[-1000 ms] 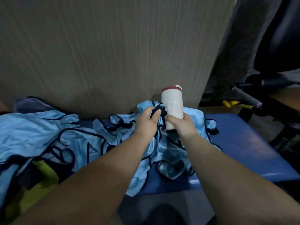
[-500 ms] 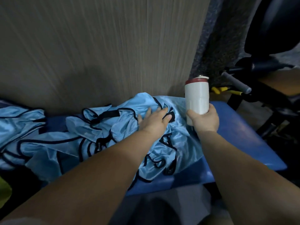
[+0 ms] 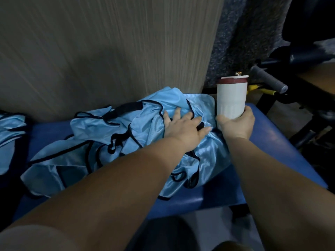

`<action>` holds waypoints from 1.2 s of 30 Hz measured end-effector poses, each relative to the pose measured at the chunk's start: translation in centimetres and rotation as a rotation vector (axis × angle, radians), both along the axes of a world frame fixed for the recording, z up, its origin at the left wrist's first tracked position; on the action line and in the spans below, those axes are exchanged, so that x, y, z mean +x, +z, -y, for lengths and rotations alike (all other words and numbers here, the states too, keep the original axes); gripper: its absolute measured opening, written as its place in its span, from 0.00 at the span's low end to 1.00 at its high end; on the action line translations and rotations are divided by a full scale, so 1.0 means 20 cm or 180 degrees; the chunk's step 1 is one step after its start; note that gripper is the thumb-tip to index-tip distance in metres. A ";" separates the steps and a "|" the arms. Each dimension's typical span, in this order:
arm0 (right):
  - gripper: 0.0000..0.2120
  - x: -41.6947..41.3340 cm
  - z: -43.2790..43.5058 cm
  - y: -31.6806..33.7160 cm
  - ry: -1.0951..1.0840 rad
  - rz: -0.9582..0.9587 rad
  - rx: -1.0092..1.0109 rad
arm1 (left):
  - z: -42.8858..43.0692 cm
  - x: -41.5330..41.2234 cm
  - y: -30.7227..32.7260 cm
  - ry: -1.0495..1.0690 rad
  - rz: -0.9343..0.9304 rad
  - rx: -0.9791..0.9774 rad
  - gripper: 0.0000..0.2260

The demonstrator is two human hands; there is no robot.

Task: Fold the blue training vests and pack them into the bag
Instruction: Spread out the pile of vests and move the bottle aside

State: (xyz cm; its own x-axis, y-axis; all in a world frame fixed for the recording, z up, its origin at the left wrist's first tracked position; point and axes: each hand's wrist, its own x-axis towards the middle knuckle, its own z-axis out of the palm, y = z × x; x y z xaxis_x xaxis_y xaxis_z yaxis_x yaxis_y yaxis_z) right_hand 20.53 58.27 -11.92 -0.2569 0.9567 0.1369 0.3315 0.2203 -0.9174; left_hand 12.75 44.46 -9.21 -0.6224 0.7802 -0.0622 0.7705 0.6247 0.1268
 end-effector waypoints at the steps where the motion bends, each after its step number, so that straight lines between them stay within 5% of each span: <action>1: 0.30 0.01 -0.01 -0.01 -0.0024 0.0021 0.0047 | 0.00 0.00 -0.01 -0.0033 -0.0063 -0.0113 0.30; 12: 0.36 0.10 -0.05 -0.06 -0.0295 -0.0389 -0.0043 | 0.05 0.01 -0.07 -0.0194 -0.0194 -0.0376 0.28; 18: 0.39 0.12 -0.05 -0.07 -0.0245 -0.0089 -0.0170 | 0.08 0.01 -0.06 -0.0274 -0.0106 -0.0403 0.29; 28: 0.61 0.17 0.04 -0.01 -0.0311 0.0053 0.0039 | 0.31 -0.03 -0.01 -0.0258 -0.0140 0.0360 0.27; 31: 0.56 0.16 0.16 0.03 -0.0651 0.0007 0.0156 | 0.44 -0.05 0.01 -0.0105 -0.0306 0.0701 0.27; 36: 0.28 0.09 0.48 0.14 -0.1325 -0.0353 0.0331 | 0.72 -0.13 0.05 0.0412 -0.0471 0.0894 0.32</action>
